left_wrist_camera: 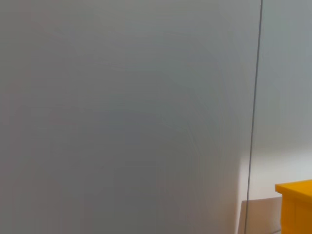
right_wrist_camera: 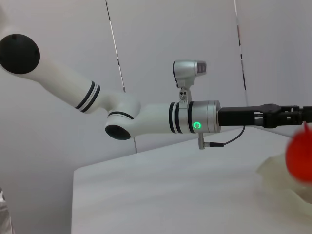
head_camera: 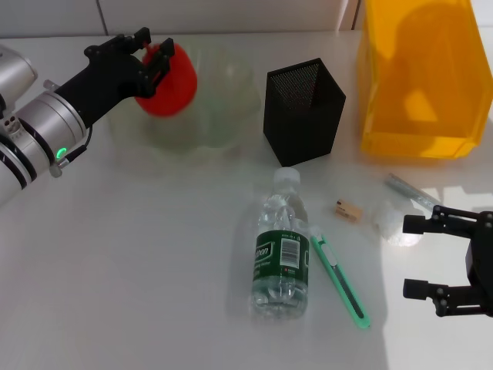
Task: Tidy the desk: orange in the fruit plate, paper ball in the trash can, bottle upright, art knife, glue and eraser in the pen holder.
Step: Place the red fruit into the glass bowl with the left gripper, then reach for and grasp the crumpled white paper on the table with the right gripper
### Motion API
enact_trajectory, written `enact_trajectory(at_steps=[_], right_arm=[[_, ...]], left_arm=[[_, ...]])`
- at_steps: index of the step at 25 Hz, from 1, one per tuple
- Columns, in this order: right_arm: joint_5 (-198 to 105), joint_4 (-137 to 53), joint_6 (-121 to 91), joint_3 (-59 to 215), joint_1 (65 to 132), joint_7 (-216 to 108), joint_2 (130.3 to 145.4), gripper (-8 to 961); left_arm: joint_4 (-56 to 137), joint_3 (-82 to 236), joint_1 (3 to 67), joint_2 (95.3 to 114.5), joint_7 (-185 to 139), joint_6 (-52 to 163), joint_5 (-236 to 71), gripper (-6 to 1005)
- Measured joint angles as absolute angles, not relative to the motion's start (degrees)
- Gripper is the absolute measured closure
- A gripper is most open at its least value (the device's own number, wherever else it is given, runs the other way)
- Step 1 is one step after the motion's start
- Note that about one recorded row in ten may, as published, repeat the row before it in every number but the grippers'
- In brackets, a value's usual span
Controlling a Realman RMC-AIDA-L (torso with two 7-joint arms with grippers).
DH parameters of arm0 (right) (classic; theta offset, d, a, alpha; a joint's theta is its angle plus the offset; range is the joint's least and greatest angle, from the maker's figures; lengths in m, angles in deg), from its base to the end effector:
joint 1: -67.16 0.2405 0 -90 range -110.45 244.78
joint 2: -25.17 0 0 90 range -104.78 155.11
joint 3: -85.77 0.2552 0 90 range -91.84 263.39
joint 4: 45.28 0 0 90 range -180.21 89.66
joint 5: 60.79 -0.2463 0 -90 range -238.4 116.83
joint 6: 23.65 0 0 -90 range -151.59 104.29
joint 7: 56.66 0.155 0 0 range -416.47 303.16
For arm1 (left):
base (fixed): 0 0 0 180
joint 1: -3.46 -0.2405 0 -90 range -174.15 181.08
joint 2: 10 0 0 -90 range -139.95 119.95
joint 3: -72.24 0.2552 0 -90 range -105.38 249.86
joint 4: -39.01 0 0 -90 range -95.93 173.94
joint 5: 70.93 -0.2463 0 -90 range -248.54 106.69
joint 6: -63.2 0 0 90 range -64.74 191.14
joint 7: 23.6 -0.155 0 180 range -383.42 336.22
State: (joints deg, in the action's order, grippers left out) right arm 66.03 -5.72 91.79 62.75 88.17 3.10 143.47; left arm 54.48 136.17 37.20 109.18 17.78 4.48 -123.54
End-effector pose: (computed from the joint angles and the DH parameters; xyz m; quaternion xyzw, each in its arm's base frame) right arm 0.3245 0.2560 0.0303 -0.9454 0.1177 0.2938 0.0782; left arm -0.2815 0.4216 -0.0464 -0.8313 -0.2025 -0.3139 0.4117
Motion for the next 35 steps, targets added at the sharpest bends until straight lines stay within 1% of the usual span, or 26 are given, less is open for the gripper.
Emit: enact_trajectory(at_steps=[5,8,11,16,18,20,21,22,28,31,32,35], right_arm=[[65.2,-5.2,92.2,62.7,88.2,5.4,143.38,129],[63.6,-2.9,93.3,62.8,88.0,9.3,143.07,129],[61.2,2.5,94.9,62.8,87.5,16.4,143.03,129],[59.2,15.7,95.2,62.1,88.3,36.3,142.85,129],[61.7,27.1,95.2,58.4,89.9,51.3,142.61,129],[65.0,34.6,94.9,55.1,91.1,61.1,142.41,129],[65.0,34.6,94.9,55.1,91.1,61.1,142.41,129],[69.2,41.3,94.8,51.9,92.7,68.0,142.27,129],[78.3,49.0,94.6,43.3,96.1,76.3,142.26,129],[83.0,48.1,93.8,36.6,97.1,76.7,143.32,129],[85.6,47.2,91.2,32.4,97.0,76.6,144.04,129],[87.7,46.0,87.9,28.3,96.5,76.8,144.32,130]], left_arm=[[54.5,136.2,36.2,109.12,17.8,0.9,-123.7,566],[54.6,137.0,33.9,108.85,17.8,-4.5,-123.9,467],[55.4,140.1,30.1,108.57,17.9,-10.5,-123.9,367],[57.9,147.6,22.8,108.39,17.3,-17.6,-124.0,137],[59.2,152.5,19.7,108.15,17.2,-18.7,-124.6,136],[59.7,153.9,18.7,108.12,17.2,-18.7,-126.5,136],[59.7,153.9,18.7,108.12,17.2,-18.7,-126.5,135],[59.9,154.0,18.2,108.21,17.1,-18.7,-128.3,135],[59.9,154.2,17.9,108.36,17.0,-18.6,-130.1,135],[59.7,154.0,17.9,108.43,17.0,-18.4,-130.2,135],[59.7,154.0,18.0,108.44,17.0,-18.3,-130.2,135],[59.6,154.0,18.3,108.46,16.9,-18.1,-130.2,135]])
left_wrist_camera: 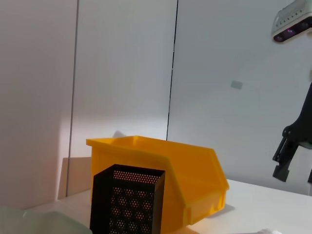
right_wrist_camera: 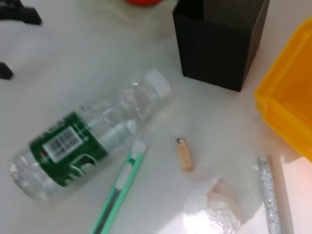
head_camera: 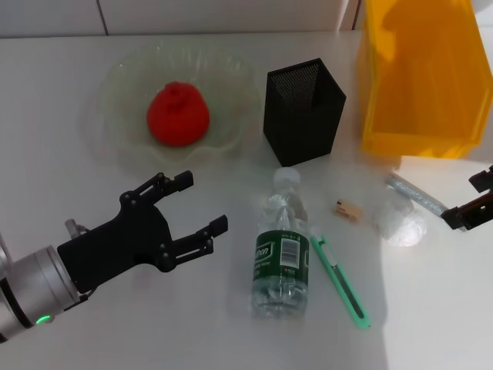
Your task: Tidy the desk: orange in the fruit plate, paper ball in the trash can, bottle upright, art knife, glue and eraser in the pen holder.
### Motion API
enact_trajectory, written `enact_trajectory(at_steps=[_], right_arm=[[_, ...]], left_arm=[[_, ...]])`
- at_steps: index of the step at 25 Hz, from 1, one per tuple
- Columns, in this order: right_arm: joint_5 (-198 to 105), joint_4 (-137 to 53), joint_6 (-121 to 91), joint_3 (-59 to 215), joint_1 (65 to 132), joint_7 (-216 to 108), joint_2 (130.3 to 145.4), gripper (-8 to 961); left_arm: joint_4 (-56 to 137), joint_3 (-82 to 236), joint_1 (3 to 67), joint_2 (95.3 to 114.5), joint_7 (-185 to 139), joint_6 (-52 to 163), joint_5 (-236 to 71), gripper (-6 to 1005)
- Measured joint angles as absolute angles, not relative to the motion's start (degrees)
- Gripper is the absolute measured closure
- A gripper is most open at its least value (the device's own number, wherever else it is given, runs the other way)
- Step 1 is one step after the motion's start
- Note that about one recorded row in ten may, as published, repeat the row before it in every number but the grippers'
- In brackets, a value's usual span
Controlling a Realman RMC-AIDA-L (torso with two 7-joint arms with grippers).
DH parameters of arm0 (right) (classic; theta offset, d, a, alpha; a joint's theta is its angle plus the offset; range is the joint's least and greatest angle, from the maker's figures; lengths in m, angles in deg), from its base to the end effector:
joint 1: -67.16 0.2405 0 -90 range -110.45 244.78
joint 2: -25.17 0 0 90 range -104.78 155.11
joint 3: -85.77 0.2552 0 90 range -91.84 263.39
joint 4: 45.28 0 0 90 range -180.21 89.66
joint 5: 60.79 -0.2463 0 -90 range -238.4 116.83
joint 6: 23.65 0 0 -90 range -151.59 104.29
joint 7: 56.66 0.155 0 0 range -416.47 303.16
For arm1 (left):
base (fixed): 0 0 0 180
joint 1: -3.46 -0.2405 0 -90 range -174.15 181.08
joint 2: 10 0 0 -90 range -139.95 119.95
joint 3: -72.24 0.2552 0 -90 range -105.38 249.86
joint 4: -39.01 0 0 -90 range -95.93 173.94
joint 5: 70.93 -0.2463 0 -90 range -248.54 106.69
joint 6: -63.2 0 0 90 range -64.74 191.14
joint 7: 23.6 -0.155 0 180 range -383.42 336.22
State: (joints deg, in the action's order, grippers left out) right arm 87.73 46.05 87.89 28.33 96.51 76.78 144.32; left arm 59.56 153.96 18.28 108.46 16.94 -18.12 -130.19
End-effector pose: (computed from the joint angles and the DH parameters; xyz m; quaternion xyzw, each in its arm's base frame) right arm 0.2022 0.3460 0.0934 -0.9153 0.3437 -0.1474 0.1495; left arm -0.3119 0.2741 -0.0817 -0.8986 -0.1424 -0.3420 0.2353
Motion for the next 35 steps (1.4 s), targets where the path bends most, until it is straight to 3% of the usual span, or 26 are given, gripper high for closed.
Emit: enact_trajectory(at_steps=[32,35], right_arm=[[90.1,21.0,67.3,12.0,103.1,78.9,144.54,139],[90.1,20.9,67.5,12.0,103.4,78.9,144.53,237]], left_arm=[[59.2,154.2,18.6,108.47,16.9,-17.9,-130.2,136],[59.2,154.1,18.5,108.45,16.9,-17.9,-130.2,136]])
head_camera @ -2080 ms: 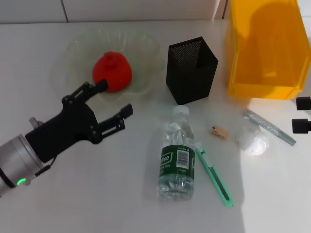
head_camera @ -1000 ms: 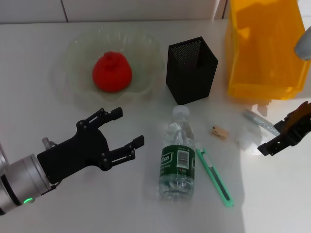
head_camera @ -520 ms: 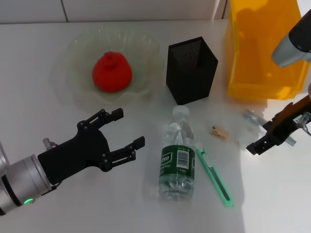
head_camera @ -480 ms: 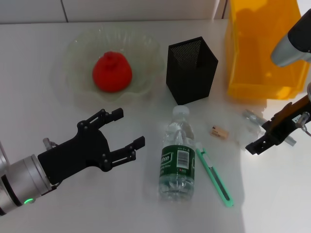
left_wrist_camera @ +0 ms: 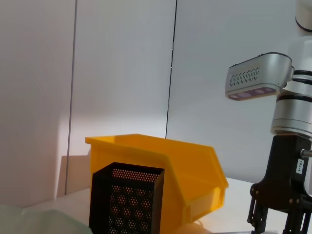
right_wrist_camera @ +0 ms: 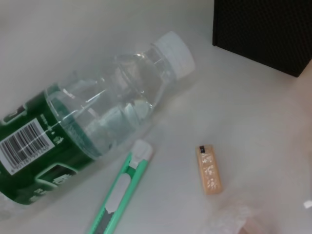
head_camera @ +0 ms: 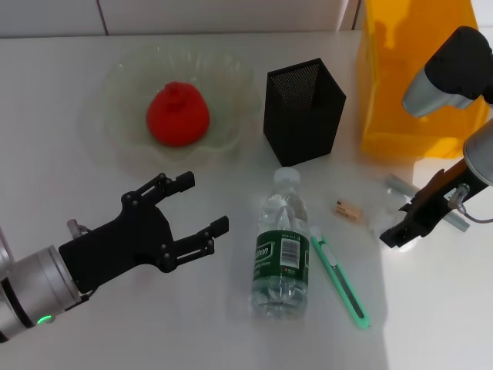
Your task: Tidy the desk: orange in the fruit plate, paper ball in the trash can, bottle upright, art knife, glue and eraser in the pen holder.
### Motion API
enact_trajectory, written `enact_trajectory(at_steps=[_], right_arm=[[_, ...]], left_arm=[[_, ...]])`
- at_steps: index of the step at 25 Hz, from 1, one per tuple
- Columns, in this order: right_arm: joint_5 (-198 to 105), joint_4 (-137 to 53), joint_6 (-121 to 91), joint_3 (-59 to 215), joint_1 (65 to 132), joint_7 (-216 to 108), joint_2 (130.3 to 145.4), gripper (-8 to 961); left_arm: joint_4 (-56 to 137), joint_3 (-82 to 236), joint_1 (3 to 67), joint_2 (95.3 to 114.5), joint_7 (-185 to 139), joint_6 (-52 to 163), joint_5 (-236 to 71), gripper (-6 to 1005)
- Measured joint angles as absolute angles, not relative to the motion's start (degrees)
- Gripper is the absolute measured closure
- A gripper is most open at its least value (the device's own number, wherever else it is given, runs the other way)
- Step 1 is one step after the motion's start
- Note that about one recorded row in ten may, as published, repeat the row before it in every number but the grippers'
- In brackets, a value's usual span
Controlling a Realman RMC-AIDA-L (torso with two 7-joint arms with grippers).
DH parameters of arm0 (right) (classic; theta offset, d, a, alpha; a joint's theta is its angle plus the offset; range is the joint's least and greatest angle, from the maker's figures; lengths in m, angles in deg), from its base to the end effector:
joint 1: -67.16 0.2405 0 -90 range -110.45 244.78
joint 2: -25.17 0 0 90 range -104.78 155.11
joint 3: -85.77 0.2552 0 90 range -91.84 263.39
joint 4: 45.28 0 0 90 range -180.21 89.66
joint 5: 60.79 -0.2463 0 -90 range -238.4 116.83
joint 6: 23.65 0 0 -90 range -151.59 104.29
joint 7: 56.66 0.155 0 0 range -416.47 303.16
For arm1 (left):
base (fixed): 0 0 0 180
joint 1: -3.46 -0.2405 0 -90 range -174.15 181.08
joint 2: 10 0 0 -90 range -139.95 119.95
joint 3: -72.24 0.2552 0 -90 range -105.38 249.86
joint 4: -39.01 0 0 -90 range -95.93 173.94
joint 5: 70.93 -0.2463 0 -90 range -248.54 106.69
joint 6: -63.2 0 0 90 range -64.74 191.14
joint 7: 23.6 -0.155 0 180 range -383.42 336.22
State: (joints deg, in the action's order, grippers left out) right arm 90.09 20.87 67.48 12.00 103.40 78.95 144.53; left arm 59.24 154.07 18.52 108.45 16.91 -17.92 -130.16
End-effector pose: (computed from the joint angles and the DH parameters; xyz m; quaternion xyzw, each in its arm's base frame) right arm 0.2178 0.3855 -0.0158 -0.9165 0.3204 -0.2129 0.1095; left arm -0.3121 0.2745 -0.0826 -0.8993 -0.1435 -0.3402 0.2345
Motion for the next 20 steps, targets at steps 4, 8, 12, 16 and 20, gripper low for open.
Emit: enact_trajectory(at_steps=[4,8,12,16,20], right_arm=[[89.9,23.7,69.2,12.5,103.2,79.1,144.51,372],[89.9,30.8,71.4,14.3,102.3,80.2,144.38,407],[89.8,41.6,71.1,23.2,102.0,81.2,144.34,406],[89.7,44.2,65.8,27.6,102.3,81.3,144.2,406],[89.8,40.1,55.5,28.6,102.6,80.1,144.14,405]], left_arm=[[59.3,153.9,18.5,108.4,16.9,-17.9,-130.2,136],[59.4,153.9,18.5,108.39,16.9,-17.9,-130.2,136],[59.6,153.9,18.6,108.38,16.9,-17.9,-130.2,136],[59.6,154.0,18.6,108.38,16.9,-17.9,-130.2,136],[59.7,154.2,18.6,108.43,17.0,-18.0,-130.2,136]])
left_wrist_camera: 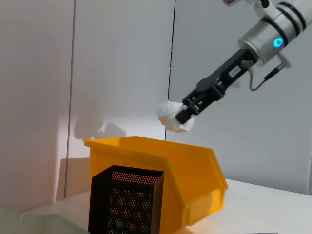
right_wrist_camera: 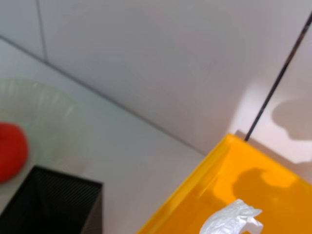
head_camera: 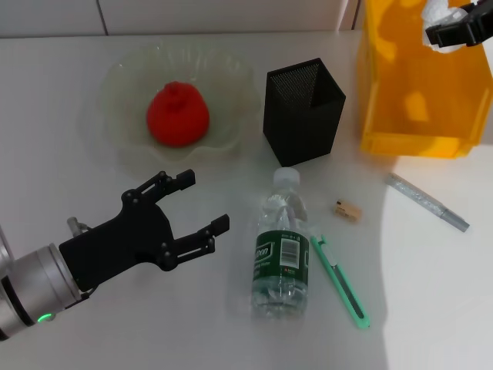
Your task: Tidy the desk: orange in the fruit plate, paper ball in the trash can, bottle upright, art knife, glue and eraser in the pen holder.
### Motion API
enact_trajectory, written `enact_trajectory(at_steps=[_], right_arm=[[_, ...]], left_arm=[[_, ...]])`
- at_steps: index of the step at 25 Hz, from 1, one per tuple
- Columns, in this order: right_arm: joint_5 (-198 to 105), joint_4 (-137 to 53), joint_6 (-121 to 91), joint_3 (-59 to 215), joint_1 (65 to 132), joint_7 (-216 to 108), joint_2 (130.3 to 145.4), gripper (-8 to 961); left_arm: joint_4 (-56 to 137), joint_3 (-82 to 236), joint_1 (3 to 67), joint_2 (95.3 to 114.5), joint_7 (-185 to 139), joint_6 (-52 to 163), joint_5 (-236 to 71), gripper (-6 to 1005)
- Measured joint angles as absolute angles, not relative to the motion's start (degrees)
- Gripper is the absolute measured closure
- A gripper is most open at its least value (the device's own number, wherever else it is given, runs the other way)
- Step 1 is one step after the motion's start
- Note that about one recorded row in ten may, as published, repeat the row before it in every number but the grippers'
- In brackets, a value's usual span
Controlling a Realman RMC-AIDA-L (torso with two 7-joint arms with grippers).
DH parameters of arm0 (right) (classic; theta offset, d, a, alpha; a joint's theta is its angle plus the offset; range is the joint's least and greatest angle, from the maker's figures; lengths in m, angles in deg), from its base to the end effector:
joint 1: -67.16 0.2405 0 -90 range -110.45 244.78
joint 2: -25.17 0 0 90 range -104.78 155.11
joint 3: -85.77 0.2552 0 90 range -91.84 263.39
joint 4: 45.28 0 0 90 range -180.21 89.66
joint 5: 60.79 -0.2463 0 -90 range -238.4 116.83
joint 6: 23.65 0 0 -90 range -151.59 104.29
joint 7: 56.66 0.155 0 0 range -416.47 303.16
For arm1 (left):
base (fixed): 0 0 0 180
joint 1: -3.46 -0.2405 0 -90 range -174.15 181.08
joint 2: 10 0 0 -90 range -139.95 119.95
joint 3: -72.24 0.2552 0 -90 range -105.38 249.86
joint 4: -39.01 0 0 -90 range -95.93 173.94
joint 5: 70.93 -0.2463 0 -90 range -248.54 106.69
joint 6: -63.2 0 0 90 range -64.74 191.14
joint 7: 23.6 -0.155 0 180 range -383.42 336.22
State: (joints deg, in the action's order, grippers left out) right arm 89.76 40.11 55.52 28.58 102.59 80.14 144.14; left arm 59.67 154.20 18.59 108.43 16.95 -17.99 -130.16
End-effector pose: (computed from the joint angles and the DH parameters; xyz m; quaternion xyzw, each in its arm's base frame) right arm 0.1714 0.4439 0.1122 -0.8805 0.2902 -0.0327 0.3733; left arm -0.3102 0.2759 -0.0820 -0.8998 -0.1391 -0.3415 0.2334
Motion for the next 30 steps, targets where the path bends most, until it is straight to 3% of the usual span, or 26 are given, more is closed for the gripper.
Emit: enact_trajectory(at_steps=[12,16,20,22,30], right_arm=[[89.5,33.0,49.7,28.8,103.2,80.0,144.18,331],[86.5,34.4,49.9,29.0,101.9,79.8,144.21,173],[71.6,38.2,50.1,29.5,96.1,74.5,144.12,126],[55.8,39.9,52.0,30.6,89.2,65.0,144.08,122],[41.2,29.8,66.4,35.4,79.1,38.9,144.44,113]], left_arm=[[59.7,153.8,18.3,108.42,17.6,-18.7,-130.2,135],[59.8,153.8,18.3,108.41,17.8,-18.9,-130.2,135],[60.0,153.3,18.1,108.35,19.1,-21.6,-129.7,135],[60.4,152.2,17.9,108.1,21.1,-26.1,-129.7,135],[65.1,146.9,15.4,108.02,33.6,-31.8,-129.9,135]])
